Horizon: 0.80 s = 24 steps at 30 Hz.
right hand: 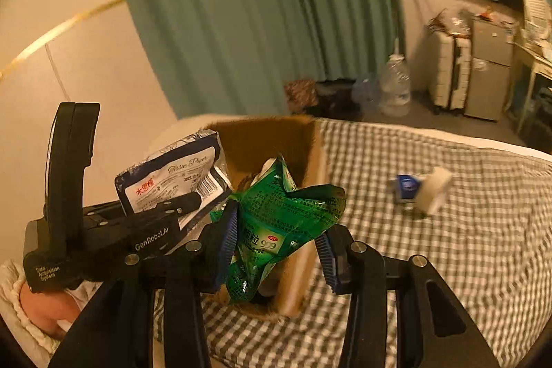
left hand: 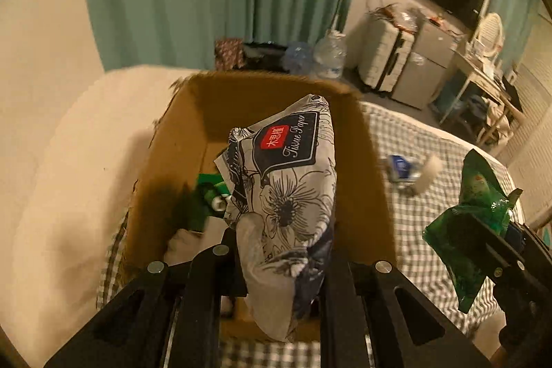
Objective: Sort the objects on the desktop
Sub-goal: 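Carry both packets to the box and release them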
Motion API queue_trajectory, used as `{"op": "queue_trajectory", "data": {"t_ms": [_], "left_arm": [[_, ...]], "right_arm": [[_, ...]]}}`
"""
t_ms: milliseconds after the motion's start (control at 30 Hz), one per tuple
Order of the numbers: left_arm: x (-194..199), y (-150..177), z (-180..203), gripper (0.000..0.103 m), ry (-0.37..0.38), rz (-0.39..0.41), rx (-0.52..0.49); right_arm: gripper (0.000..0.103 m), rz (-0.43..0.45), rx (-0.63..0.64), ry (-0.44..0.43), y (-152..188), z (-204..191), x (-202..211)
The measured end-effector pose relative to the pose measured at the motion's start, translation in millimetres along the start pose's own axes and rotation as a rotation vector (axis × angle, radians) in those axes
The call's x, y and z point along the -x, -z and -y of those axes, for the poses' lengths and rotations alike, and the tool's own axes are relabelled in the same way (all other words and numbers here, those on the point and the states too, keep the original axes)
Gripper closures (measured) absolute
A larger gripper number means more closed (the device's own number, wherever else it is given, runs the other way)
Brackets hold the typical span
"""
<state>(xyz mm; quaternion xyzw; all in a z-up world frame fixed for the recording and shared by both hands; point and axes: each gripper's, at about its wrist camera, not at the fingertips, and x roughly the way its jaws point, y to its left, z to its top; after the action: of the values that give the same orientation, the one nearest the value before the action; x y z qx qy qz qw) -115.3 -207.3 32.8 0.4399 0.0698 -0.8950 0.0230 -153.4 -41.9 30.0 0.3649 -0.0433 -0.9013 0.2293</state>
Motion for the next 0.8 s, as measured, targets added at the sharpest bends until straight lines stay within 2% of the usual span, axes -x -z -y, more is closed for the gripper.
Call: {"op": "queue_trajectory", "data": {"t_ms": [167,233,267,300,333,367,400,467,600,700,800], "left_arm": [[-33.5,1.5,-16.9,0.089,-0.044,-0.039,0.007],[-41.3,-5.3,-21.8,0.087,-0.023,-0.041,0.013],[-41.5,-8.9,-20.2,0.073,-0.022,-0.032,0.017],[-41.6,-12.2,-18.6,0.058,-0.025,-0.024,0.02],[-40.7,-13.6,-15.7,0.019,-0.036,-0.023,0.021],[-39.4,-13.9,-14.1,0.006,-0.066,-0.016,0.025],[-34.7,-11.8,-12.2,0.006,-0.099,0.019,0.024],[-28.5,-8.0,-3.4,0.006,-0.114,0.044,-0.015],[-12.3,0.7,16.2,0.006,-0.118,0.05,-0.046],[3.4,11.1,37.9,0.006,-0.111,0.062,-0.054],[16.4,13.4,74.8,0.006,-0.106,0.02,-0.127]], "right_arm": [[0.059,-0.06,-0.052,-0.055,-12.1,6.7,-44.8],[0.058,-0.069,-0.052,-0.079,-15.5,-0.2,-55.5],[0.045,-0.065,-0.054,-0.074,-19.1,-2.1,-59.3],[0.018,-0.056,-0.06,-0.052,-21.9,-1.1,-60.0],[0.012,-0.033,-0.066,-0.031,-22.3,-2.1,-55.7],[0.011,0.004,-0.069,-0.018,-22.8,0.9,-50.3],[0.011,0.037,-0.065,-0.005,-22.8,6.5,-42.5],[0.011,0.07,-0.048,0.04,-20.7,21.2,-31.1],[0.011,0.06,-0.058,0.178,-10.2,60.3,-9.6],[0.011,0.097,-0.086,0.284,2.6,90.5,22.5],[0.011,0.134,-0.08,0.395,13.0,108.2,60.2]]}}
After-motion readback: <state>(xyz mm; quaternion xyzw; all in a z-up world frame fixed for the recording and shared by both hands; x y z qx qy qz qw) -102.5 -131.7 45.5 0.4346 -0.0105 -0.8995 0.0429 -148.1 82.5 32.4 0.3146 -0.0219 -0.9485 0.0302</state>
